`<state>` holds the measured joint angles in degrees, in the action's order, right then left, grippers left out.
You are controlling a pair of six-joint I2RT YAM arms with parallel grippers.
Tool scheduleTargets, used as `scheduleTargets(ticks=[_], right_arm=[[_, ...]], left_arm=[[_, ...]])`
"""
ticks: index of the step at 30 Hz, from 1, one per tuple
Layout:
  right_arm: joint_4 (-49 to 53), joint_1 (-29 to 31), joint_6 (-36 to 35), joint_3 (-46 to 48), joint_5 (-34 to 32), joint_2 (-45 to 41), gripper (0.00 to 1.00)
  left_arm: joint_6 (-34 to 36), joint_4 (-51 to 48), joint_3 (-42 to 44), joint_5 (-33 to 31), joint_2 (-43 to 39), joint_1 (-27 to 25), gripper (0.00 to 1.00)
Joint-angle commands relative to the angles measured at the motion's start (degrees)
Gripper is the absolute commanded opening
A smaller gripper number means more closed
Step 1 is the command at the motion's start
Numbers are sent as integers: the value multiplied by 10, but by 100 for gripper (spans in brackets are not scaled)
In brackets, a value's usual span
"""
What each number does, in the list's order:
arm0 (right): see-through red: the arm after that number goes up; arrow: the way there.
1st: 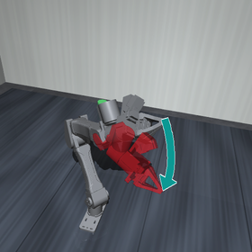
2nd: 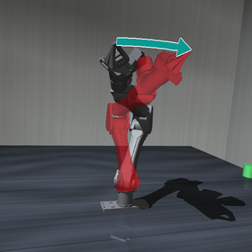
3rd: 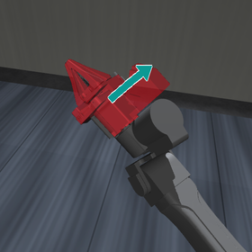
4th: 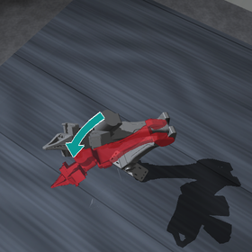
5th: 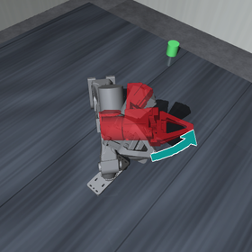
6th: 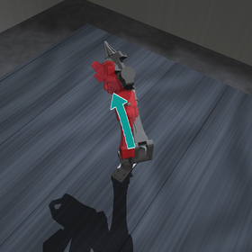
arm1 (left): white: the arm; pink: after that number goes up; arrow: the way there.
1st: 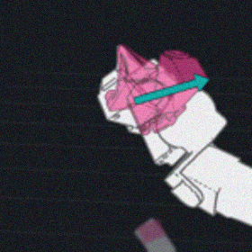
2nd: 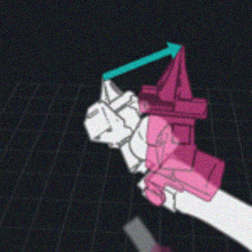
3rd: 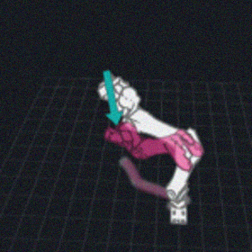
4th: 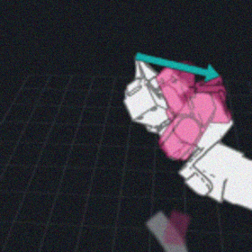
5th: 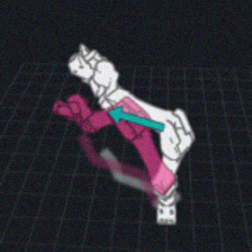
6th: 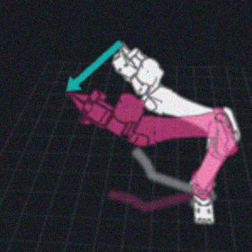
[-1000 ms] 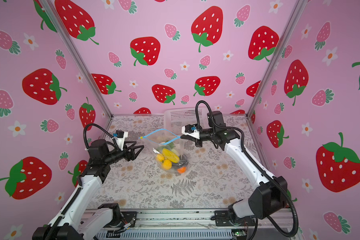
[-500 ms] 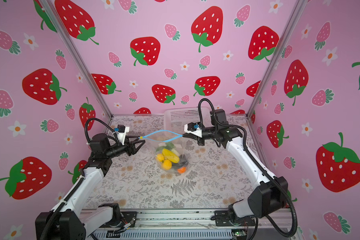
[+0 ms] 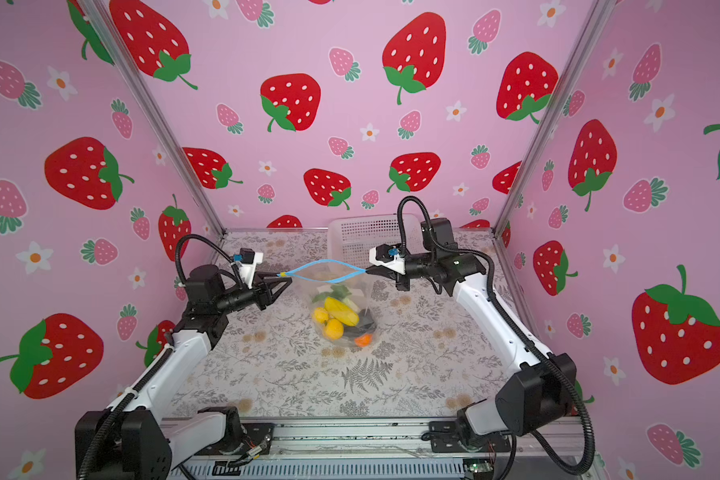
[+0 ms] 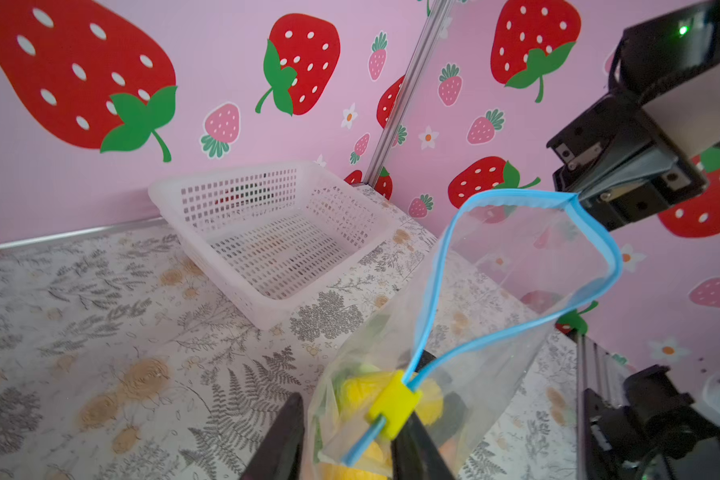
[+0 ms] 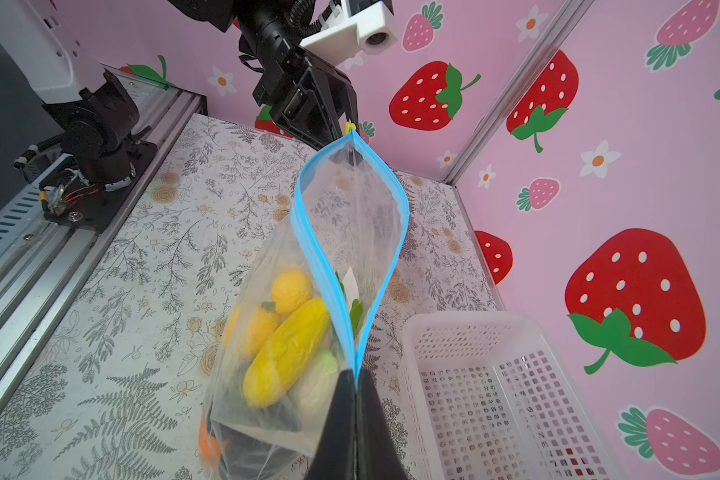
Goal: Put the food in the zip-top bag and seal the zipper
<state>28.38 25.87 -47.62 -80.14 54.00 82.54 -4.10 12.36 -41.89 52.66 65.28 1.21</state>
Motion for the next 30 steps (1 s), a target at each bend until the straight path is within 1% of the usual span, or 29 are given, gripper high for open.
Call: scheduleTargets(ticks=[1,3,6,13,17,19,21,25,27,30], right_arm=[[13,-5,-6,-15,15,5,0],[12,-6,-4,-15,15,6,0],[12,-6,-3,-12,12,6,0],[15,-8,2,-15,-10,3,0],[35,-13,1,-27,-40,4,0],[53,-16,-3,-41,-49,8,0],[70,-18,-3,-57,-59,10,0],[94,-20,0,-79,-81,9,0],[101,-22,1,-84,-89,2,0],[115,-24,-8,-84,-96,-6,0]], left_arm=[[8,14,-23,14,-10,-2,23],[10,8,-25,4,-12,-2,12],[22,-10,-29,-4,-19,-2,0],[5,-8,-23,-23,-44,-6,0],[-35,-7,-3,-81,-80,-16,0],[-49,-14,5,-109,-104,-28,0],[-63,-37,5,-139,-124,-51,0],[-27,-121,-15,-172,-150,-106,0],[-23,-127,-6,-187,-167,-121,0],[-23,-130,7,-209,-188,-124,0]])
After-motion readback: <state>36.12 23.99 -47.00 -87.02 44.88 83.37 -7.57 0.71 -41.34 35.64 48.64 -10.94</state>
